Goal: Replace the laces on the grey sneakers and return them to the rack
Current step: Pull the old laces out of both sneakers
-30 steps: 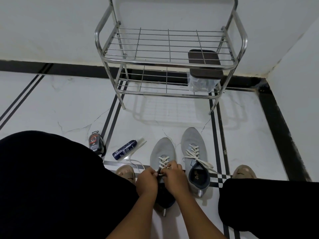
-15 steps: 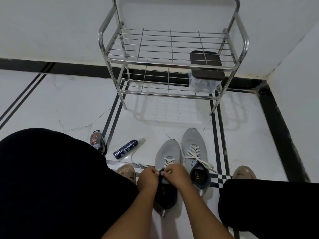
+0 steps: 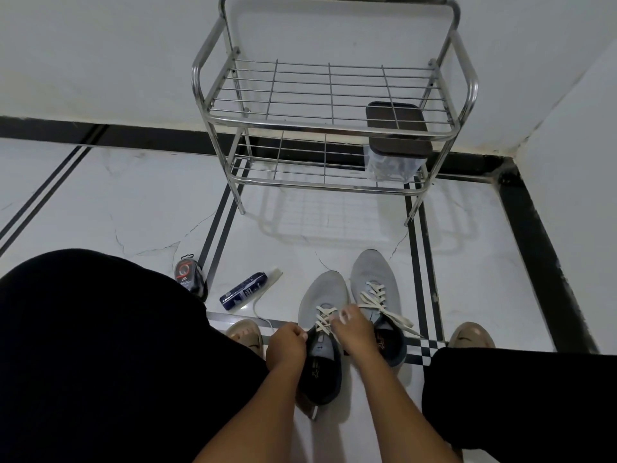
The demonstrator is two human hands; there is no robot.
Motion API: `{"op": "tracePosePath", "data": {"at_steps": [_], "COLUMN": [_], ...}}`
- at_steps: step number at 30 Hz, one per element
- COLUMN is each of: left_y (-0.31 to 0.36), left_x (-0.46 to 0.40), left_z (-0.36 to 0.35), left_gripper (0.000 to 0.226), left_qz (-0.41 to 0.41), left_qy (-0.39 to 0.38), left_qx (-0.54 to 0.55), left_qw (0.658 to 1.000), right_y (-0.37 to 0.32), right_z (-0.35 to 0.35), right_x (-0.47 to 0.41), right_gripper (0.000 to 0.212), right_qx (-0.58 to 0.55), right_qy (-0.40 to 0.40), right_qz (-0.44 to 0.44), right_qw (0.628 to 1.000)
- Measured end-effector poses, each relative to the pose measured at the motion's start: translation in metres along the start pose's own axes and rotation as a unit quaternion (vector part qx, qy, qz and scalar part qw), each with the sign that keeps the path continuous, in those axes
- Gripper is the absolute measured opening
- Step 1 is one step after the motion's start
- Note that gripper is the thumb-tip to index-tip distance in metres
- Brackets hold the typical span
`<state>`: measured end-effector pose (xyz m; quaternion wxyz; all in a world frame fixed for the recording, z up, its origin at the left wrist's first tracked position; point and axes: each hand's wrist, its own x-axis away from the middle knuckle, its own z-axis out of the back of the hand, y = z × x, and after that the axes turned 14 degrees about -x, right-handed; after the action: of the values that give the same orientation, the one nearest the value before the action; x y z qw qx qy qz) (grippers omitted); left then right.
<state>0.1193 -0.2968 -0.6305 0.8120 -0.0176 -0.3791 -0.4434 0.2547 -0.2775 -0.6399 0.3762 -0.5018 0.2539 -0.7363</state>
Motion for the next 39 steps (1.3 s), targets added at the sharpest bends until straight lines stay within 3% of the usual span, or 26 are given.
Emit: {"op": "tracePosePath", "data": {"at_steps": [1, 3, 5, 6, 7, 9, 11, 13, 15, 16, 19, 22, 25, 27, 29, 30, 32, 35, 36, 37, 38, 39], "left_y": [0.001, 0.004, 0.007, 0.009, 0.011, 0.016, 0.019, 0.018, 0.015, 0.013, 0.005, 0.006, 0.008, 0.008, 0.008, 0.006, 0.008, 0.013, 0.013, 0.016, 0.018, 0.021], "left_x": [0.001, 0.0, -0.004, -0.005, -0.004, -0.003, 0.001, 0.003, 0.004, 0.004, 0.004, 0.002, 0.0, -0.006, -0.013, -0.016, -0.01, -0.004, -0.006, -0.002, -0.002, -0.004], "left_z": [0.001, 0.003, 0.007, 0.008, 0.011, 0.011, 0.007, 0.0, -0.007, -0.01, -0.02, -0.025, -0.011, -0.006, -0.008, -0.013, -0.019, -0.029, -0.031, -0.022, -0.01, 0.001], "left_gripper": [0.011, 0.016, 0.026, 0.028, 0.03, 0.035, 0.032, 0.028, 0.028, 0.028, 0.031, 0.025, 0.037, 0.043, 0.047, 0.045, 0.034, 0.027, 0.026, 0.023, 0.02, 0.02], "left_qz": [-0.004, -0.013, -0.03, -0.041, -0.053, -0.089, -0.144, -0.192, -0.211, -0.218, -0.234, -0.252, -0.138, 0.008, 0.013, -0.038, -0.134, -0.155, -0.14, -0.081, 0.004, 0.093], "left_qy": [-0.005, -0.018, -0.043, -0.053, -0.059, -0.054, -0.026, -0.01, 0.005, 0.019, 0.038, 0.051, 0.052, -0.023, -0.03, 0.03, 0.08, 0.069, 0.064, 0.049, 0.063, 0.069], "left_qx": [-0.01, -0.046, -0.116, -0.147, -0.169, -0.186, -0.185, -0.188, -0.193, -0.206, -0.234, -0.244, -0.044, 0.123, 0.037, -0.056, -0.159, -0.178, -0.132, -0.016, 0.173, 0.354], "left_qw": [1.0, 0.999, 0.992, 0.987, 0.982, 0.977, 0.972, 0.963, 0.958, 0.954, 0.943, 0.935, 0.988, 0.992, 0.999, 0.997, 0.975, 0.969, 0.979, 0.995, 0.983, 0.928], "right_y": [0.003, -0.001, -0.016, -0.025, -0.032, -0.041, -0.037, -0.027, -0.012, -0.004, 0.013, 0.022, 0.045, 0.053, 0.038, 0.032, 0.029, 0.032, 0.032, 0.033, 0.032, 0.033], "right_z": [-0.006, -0.007, 0.004, 0.013, 0.023, 0.038, 0.041, 0.032, 0.018, 0.011, 0.0, 0.002, 0.007, 0.006, 0.004, 0.003, 0.002, 0.002, 0.002, 0.003, 0.004, 0.005], "right_x": [0.0, 0.001, -0.004, -0.008, -0.011, -0.005, 0.002, 0.008, 0.021, 0.027, 0.034, 0.031, 0.019, 0.013, 0.021, 0.024, 0.023, 0.023, 0.023, 0.022, 0.023, 0.022], "right_gripper": [0.016, 0.017, 0.017, 0.027, 0.04, 0.051, 0.028, 0.018, 0.017, 0.017, 0.016, 0.018, 0.016, 0.014, 0.014, 0.014, 0.017, 0.018, 0.019, 0.019, 0.02, 0.02], "right_qx": [0.006, -0.12, -0.33, -0.42, -0.448, -0.291, -0.029, 0.115, 0.175, 0.186, 0.173, 0.092, -0.003, -0.02, -0.016, -0.003, 0.009, 0.006, 0.003, -0.003, -0.011, -0.017], "right_qy": [0.006, 0.069, 0.133, 0.158, 0.181, 0.221, 0.183, 0.039, -0.102, -0.115, -0.036, -0.021, 0.012, -0.001, -0.04, -0.05, -0.048, -0.047, -0.048, -0.045, -0.04, -0.031], "right_qz": [0.004, -0.036, -0.076, -0.076, -0.064, -0.016, 0.016, -0.034, -0.077, -0.074, -0.043, -0.08, -0.136, -0.136, -0.099, -0.085, -0.072, -0.071, -0.073, -0.075, -0.082, -0.088], "right_qw": [1.0, 0.99, 0.931, 0.891, 0.873, 0.931, 0.983, 0.992, 0.976, 0.973, 0.983, 0.992, 0.991, 0.99, 0.994, 0.995, 0.996, 0.996, 0.996, 0.996, 0.996, 0.995]}}
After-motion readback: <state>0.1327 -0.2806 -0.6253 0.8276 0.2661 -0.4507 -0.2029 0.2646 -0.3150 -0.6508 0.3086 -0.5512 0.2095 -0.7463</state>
